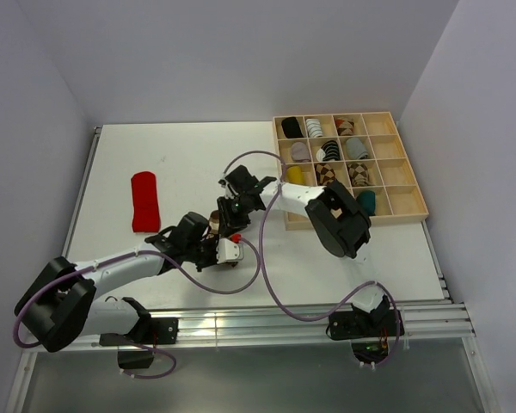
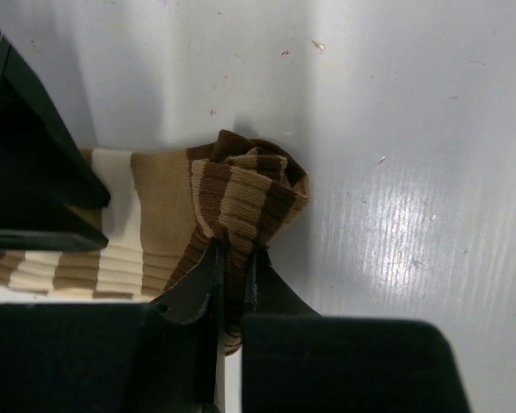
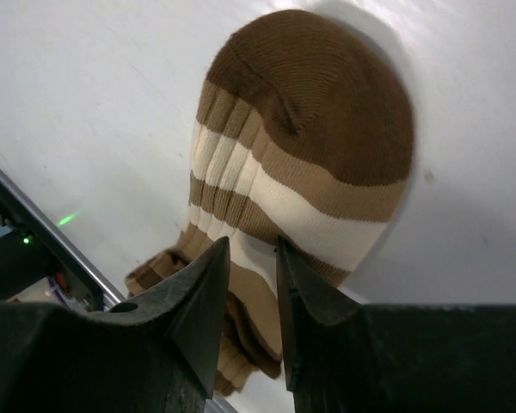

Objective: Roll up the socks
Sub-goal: Roll the sock at the center of the board.

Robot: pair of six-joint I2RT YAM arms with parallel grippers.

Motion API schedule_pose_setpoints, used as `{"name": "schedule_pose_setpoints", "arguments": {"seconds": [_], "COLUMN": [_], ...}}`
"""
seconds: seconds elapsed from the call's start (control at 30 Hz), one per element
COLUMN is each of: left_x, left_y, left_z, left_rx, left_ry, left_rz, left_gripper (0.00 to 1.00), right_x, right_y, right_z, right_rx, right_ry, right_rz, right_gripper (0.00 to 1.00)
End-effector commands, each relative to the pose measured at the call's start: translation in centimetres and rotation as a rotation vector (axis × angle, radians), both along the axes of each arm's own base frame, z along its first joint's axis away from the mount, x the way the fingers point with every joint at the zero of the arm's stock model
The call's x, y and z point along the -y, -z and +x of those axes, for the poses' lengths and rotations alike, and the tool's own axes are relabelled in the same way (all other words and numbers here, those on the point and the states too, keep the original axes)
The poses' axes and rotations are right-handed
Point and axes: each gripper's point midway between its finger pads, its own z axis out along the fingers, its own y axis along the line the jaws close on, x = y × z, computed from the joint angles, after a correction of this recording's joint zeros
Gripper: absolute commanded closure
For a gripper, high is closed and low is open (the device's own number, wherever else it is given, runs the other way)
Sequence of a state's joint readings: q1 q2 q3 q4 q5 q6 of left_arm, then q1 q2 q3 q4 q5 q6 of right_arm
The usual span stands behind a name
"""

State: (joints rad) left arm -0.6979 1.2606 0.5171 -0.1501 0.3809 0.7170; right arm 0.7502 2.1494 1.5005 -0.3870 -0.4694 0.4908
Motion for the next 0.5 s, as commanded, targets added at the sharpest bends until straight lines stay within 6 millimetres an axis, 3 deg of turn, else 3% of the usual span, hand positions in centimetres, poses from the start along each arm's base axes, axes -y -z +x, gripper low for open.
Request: {"name": "schedule_pose_setpoints", "arguments": {"seconds": [0.0,0.17,0.47], "left_x": [-0.2,0.5,0.7], "left_y": [-0.2,-0.7,0.8], "left_z": [-2.2,-2.7,-3.7], "left_rx": [-0.111,-0.17,-0.471], "left_ry": [0.029,0.056,0.087], "left_rz": [0.004,-0.011,0.064], "left_gripper": [1.0,1.0,1.0], "right_x": [5.2,7.5,7.5], "right_y": [2.8,2.9,3.0], "right_z": [0.6,0.2,0.4], "right_rx": [0.044,0.049,0.062], "right_ry": [0.104,0.133,0.103], "right_rz": [-0.198,-0.223,-0.193], "right_gripper": [0.63,0.63,0.63]}}
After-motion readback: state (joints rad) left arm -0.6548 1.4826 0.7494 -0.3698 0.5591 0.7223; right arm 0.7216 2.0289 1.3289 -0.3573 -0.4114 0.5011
